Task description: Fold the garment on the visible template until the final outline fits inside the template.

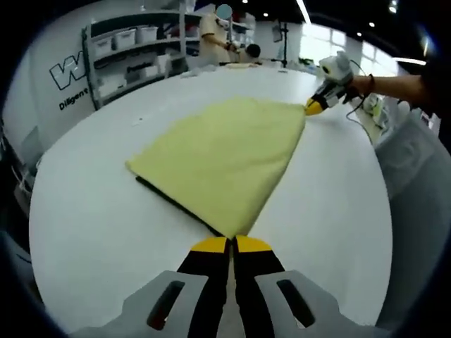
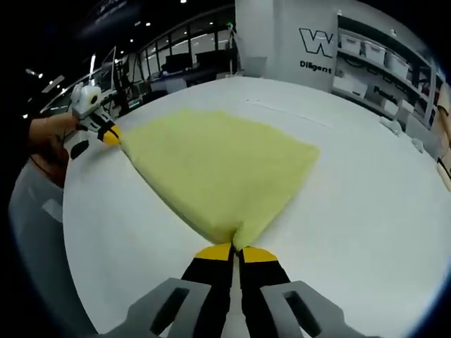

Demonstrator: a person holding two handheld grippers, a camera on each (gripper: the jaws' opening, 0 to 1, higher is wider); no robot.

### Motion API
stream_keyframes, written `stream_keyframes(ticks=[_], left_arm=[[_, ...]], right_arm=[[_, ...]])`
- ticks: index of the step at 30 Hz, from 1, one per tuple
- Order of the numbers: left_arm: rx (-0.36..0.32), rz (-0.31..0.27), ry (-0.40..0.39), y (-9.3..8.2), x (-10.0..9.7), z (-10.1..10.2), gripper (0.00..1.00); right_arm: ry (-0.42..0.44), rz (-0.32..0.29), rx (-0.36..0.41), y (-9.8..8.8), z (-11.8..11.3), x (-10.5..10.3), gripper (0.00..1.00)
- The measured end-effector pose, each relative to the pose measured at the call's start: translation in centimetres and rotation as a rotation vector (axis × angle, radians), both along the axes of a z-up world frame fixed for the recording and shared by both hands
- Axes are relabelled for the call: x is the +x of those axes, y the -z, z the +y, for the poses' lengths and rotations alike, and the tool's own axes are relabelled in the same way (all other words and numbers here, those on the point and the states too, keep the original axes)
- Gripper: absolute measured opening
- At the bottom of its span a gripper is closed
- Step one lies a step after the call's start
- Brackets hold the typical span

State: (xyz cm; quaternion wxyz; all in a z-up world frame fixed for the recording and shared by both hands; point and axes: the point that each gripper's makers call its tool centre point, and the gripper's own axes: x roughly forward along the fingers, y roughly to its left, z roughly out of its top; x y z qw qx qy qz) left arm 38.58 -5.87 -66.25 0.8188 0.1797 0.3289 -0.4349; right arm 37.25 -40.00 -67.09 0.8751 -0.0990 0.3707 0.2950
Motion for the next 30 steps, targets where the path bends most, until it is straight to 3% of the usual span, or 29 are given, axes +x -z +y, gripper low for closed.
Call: stream_keyframes(ticks=[30], left_arm=[[-0.018, 0.026, 0.01, 0.0, -5.2, 2.1, 0.0]], right_arm=[[-0.028, 0.062, 0.058, 0.0, 2.2, -4.6, 0.0]])
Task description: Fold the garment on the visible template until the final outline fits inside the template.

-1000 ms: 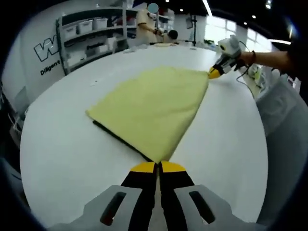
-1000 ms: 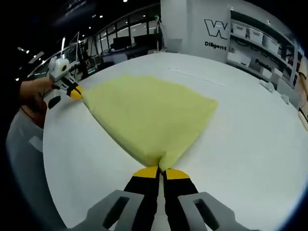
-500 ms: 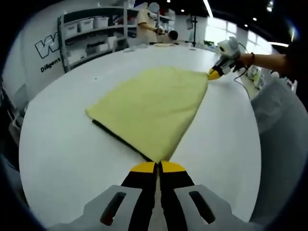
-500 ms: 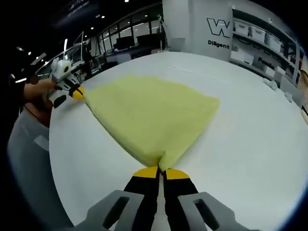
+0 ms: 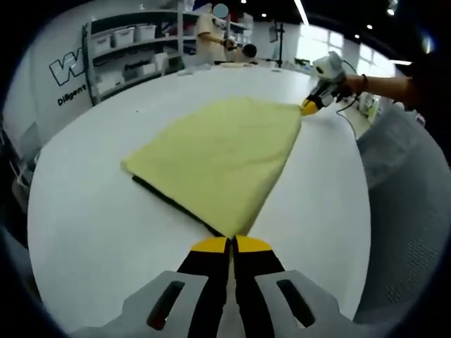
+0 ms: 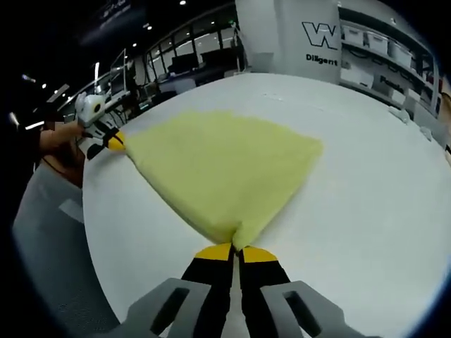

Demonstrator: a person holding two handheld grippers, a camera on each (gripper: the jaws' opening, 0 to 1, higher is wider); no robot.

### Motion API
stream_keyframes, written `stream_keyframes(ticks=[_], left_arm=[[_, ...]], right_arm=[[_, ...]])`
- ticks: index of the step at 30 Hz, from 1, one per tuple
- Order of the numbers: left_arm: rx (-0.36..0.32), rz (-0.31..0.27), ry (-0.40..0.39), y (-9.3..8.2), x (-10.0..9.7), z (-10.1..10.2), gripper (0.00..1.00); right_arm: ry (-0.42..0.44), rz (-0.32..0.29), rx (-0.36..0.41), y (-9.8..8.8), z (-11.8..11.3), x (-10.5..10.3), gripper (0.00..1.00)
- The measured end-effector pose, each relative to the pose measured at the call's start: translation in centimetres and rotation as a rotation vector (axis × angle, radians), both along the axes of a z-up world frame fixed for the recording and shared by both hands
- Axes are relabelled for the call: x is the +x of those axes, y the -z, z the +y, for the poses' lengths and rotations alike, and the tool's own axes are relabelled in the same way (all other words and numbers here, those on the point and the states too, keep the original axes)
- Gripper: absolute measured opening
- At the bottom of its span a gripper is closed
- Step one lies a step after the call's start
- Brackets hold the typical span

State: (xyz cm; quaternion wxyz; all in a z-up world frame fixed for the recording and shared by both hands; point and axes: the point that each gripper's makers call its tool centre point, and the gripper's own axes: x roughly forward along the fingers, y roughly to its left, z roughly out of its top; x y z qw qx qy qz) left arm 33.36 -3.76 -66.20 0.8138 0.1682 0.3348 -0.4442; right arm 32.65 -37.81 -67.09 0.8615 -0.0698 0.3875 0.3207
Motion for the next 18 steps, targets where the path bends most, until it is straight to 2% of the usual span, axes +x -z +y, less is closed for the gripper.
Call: stream_keyframes(ticks=[6, 18], left_arm=[[0.014, 0.007, 0.008, 0.2, -0.4, 0.2, 0.0], [-0.004, 0.029, 0.001, 0.4, -1.7, 0.3, 0.0]], right_arm=[[-0.007, 0.007, -0.003, -0.1, 0.3, -0.6, 0.0], [-0.001, 0.031, -0.007, -0.1, 0.4, -1.8, 0.0]])
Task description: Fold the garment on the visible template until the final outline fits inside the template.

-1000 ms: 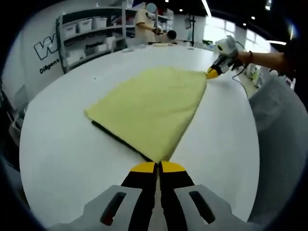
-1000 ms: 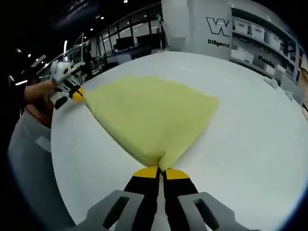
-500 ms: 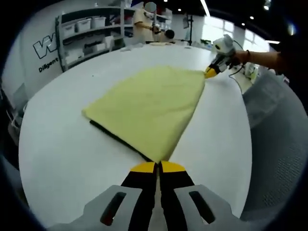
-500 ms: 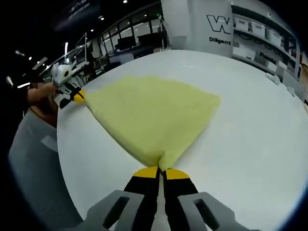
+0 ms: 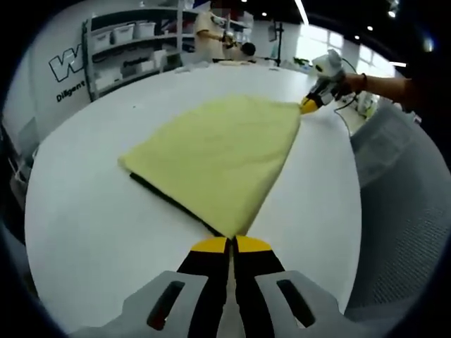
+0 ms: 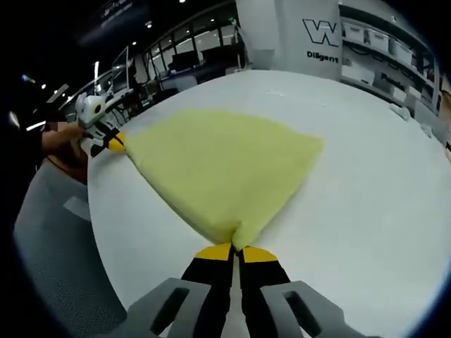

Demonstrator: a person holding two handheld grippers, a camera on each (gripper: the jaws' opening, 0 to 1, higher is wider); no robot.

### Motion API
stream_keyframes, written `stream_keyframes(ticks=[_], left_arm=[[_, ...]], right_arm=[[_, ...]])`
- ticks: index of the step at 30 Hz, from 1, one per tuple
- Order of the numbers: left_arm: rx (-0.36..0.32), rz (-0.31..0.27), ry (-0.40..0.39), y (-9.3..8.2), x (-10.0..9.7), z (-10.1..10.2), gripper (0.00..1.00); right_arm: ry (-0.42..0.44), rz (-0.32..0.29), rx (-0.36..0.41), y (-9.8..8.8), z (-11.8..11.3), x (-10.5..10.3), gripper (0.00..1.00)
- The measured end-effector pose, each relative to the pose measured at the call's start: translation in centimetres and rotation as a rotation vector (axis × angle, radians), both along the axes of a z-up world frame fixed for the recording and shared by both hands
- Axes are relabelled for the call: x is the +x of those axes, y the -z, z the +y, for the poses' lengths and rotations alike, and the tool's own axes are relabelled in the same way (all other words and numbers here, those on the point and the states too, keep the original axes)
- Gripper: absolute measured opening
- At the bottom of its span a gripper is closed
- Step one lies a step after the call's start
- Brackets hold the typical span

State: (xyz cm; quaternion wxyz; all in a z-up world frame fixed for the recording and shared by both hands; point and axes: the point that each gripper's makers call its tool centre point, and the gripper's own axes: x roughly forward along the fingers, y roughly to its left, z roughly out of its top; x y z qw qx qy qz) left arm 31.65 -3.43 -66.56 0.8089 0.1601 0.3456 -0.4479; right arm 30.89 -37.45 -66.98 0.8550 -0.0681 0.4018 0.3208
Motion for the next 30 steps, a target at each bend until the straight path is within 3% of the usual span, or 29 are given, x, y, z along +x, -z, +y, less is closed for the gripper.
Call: stream_keyframes(ticks=[9, 12, 17, 22, 27, 30], left_arm=[[-0.006, 0.033, -0.049, -0.2, 0.0, 0.2, 0.05], [-0.005, 0.05, -0.093, -0.3, -0.1, 0.7, 0.17], [-0.024, 0.052, -0.146, -0.9, -0.3, 1.2, 0.39], [-0.064, 0.059, -0.204, -2.1, -0.6, 1.0, 0.55], [-0.094, 0.063, -0.262, -3.4, -1.4, 0.4, 0.72], [-0.121, 0.036, -0.314, -4.2, -1.3, 0.3, 0.79]], right_arm=[[0.076, 0.034, 0.036, -0.3, 0.0, 0.1, 0.01], [0.103, 0.046, 0.072, -0.9, 0.2, -0.2, 0.14], [0.095, 0.027, 0.064, -1.8, 0.7, -0.7, 0.32], [0.114, 0.028, 0.079, -2.8, 1.2, -1.2, 0.63], [0.136, -0.008, 0.087, -4.6, 1.7, -2.0, 0.77], [0.165, -0.019, 0.115, -5.6, 2.2, -2.4, 0.88]])
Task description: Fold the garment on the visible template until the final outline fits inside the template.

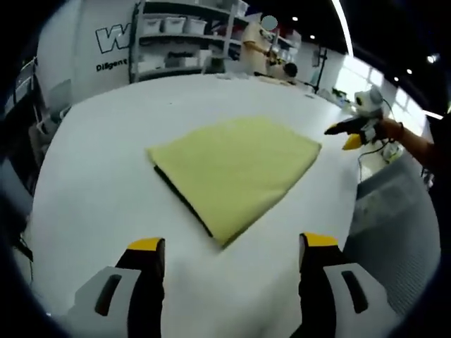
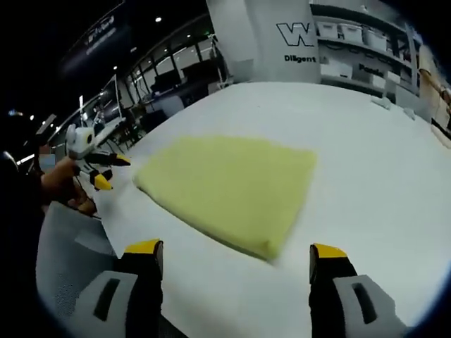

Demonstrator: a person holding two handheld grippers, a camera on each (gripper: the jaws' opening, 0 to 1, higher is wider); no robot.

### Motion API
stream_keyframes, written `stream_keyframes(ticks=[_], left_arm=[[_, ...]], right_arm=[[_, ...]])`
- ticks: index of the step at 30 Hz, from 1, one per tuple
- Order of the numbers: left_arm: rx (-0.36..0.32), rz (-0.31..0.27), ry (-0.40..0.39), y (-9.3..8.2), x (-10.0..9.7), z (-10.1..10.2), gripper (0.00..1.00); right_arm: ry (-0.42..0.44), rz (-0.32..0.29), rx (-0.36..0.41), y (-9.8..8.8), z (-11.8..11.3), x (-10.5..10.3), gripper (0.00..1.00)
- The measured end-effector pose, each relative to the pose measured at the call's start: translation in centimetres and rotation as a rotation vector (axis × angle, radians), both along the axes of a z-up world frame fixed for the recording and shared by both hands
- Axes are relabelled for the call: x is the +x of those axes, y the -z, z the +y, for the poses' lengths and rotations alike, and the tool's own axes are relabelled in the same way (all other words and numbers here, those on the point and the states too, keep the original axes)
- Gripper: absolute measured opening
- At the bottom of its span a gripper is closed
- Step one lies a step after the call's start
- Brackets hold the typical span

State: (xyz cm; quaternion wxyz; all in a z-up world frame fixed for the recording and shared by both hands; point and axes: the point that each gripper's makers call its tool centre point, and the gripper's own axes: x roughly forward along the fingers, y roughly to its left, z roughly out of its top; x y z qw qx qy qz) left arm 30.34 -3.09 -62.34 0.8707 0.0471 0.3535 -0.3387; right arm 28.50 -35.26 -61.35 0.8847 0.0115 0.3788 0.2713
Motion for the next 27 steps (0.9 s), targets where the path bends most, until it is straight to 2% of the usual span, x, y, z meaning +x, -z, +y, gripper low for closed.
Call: stream_keyframes(ticks=[5, 8, 12, 17, 20, 23, 25, 27], left_arm=[[0.032, -0.019, -0.044, -0.5, -0.4, 0.1, 0.89], [0.008, -0.009, -0.098, -1.1, -0.8, 0.0, 0.99], [0.022, -0.004, -0.129, -1.2, -1.4, 0.2, 0.99], [0.021, -0.009, -0.124, -1.7, -2.3, -0.6, 0.99], [0.001, -0.047, -0.122, -2.6, -2.4, -1.1, 0.99], [0.004, -0.097, -0.118, -3.2, -2.3, -1.5, 0.99], [0.026, -0.073, -0.11, -2.8, -2.6, -1.4, 0.99], [0.022, -0.077, -0.11, -2.8, -2.6, -1.5, 0.99]], right_arm=[[0.019, -0.014, 0.022, -1.1, 0.8, -1.0, 0.98], [0.024, -0.019, 0.025, -1.8, 1.0, -1.6, 0.99], [0.037, -0.04, 0.007, -2.5, 1.1, -2.0, 0.99], [0.064, -0.044, 0.005, -3.1, 1.3, -2.5, 0.99], [0.055, -0.056, -0.025, -3.5, 1.4, -3.1, 0.99], [0.045, -0.07, -0.016, -4.0, 1.8, -3.4, 0.99], [0.041, -0.074, -0.016, -4.2, 2.0, -3.5, 0.99], [0.045, -0.081, -0.019, -4.3, 2.1, -3.6, 0.99]])
